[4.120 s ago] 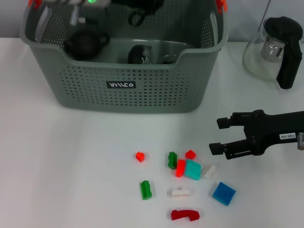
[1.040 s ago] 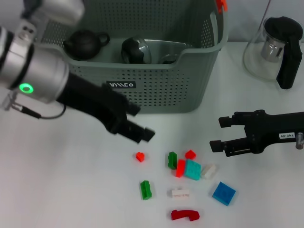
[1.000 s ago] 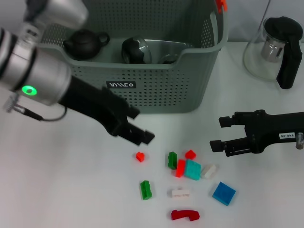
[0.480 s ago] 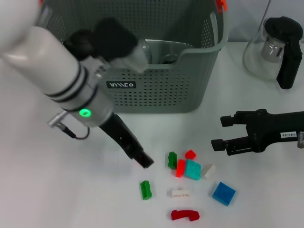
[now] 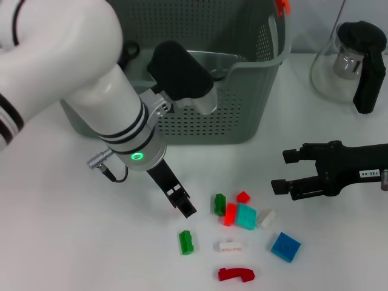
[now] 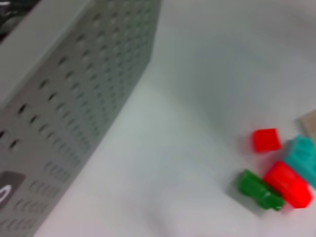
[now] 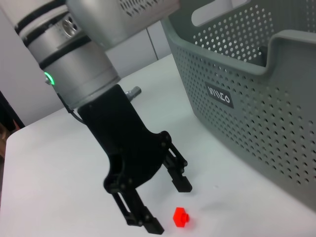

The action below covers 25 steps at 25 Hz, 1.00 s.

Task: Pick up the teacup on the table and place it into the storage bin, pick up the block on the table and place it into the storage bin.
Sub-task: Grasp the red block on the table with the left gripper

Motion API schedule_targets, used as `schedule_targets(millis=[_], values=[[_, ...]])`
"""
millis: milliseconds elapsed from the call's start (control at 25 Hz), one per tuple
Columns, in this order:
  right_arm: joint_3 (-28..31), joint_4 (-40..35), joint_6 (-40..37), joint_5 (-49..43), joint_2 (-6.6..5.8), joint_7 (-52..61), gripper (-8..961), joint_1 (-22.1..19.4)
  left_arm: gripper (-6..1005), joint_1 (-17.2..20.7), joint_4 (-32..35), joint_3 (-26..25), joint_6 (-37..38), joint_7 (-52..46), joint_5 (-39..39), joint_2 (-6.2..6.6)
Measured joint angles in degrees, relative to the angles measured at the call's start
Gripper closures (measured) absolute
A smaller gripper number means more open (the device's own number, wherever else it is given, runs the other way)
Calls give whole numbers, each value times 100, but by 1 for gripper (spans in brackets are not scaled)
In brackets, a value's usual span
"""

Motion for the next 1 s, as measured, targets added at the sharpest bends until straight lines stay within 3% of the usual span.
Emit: schedule_targets(millis=[1000], values=[[0,9,70,17,3,-23,7,-7,232,-89,-437,527,-561,-385,123,0]])
